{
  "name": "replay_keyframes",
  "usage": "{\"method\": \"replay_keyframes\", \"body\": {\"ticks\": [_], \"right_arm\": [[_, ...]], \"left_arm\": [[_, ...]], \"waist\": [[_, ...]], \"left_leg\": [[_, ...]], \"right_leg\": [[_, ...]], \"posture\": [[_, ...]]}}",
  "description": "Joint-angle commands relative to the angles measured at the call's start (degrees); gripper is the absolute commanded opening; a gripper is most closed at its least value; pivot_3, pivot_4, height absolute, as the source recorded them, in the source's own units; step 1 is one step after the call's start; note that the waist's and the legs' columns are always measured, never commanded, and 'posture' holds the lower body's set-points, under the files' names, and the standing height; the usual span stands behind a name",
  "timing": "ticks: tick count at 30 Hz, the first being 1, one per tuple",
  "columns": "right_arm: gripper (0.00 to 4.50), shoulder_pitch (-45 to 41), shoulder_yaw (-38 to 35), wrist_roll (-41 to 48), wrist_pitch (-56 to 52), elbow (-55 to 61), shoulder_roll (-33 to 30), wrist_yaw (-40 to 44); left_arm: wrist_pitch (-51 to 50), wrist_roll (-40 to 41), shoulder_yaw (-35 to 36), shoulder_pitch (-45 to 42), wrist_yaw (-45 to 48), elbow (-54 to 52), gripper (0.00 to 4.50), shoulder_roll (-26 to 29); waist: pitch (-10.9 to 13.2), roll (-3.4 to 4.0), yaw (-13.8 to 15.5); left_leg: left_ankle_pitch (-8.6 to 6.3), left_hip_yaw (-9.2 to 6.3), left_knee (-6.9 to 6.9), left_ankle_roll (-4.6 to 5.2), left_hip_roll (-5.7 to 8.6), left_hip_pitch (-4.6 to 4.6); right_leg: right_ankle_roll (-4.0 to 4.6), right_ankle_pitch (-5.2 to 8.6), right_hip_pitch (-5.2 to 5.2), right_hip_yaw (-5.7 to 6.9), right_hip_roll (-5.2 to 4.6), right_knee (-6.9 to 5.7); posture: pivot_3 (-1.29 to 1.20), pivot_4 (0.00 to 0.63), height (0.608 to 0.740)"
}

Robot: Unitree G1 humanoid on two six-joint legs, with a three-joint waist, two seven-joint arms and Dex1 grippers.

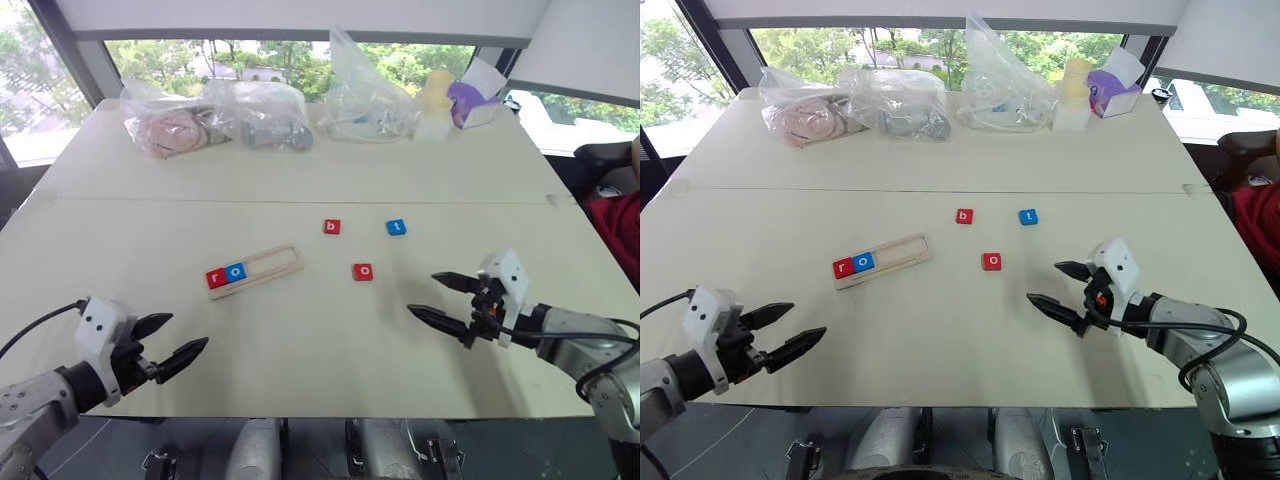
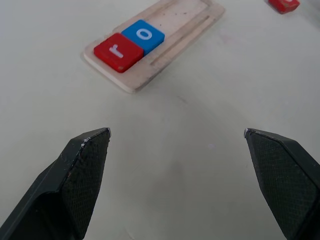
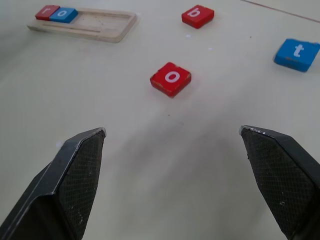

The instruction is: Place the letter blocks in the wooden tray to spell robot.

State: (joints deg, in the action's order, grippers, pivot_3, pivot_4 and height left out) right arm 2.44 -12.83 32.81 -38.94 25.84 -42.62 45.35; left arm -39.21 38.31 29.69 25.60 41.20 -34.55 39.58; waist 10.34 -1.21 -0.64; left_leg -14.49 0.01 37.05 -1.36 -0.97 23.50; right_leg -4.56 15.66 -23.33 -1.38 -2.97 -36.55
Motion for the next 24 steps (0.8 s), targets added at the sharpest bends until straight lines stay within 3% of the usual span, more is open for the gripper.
{"method": "replay_keyframes", "body": {"ticks": [1,18,24], "right_arm": [[4.45,0.07,-0.13,0.24,1.34,2.51,0.56,-0.69],[4.45,-2.51,2.43,-0.64,2.06,0.32,0.69,-0.51],[4.45,-4.66,3.24,-0.05,0.93,-0.41,0.36,-0.06]], "left_arm": [[0.87,0.52,-0.38,-0.87,0.38,0.02,4.50,-0.08],[1.09,-0.83,-0.13,-1.12,-1.86,0.60,4.50,-0.71],[1.06,1.13,3.30,-3.86,3.12,4.55,4.50,4.06]], "waist": [[0.00,0.00,0.00],[-0.01,0.01,0.01],[0.00,0.03,0.02]], "left_leg": [[0.00,0.00,0.01,0.00,0.00,-0.01],[0.00,0.01,0.00,0.00,-0.01,-0.02],[0.00,0.00,-0.01,0.00,0.00,-0.02]], "right_leg": [[0.01,-0.01,0.00,0.00,0.00,0.00],[0.04,-0.02,0.02,0.00,-0.05,0.02],[0.04,-0.03,0.00,0.04,-0.05,0.01]], "posture": [[0.00,0.150,0.735],[0.00,0.150,0.735],[0.00,0.150,0.735]]}}
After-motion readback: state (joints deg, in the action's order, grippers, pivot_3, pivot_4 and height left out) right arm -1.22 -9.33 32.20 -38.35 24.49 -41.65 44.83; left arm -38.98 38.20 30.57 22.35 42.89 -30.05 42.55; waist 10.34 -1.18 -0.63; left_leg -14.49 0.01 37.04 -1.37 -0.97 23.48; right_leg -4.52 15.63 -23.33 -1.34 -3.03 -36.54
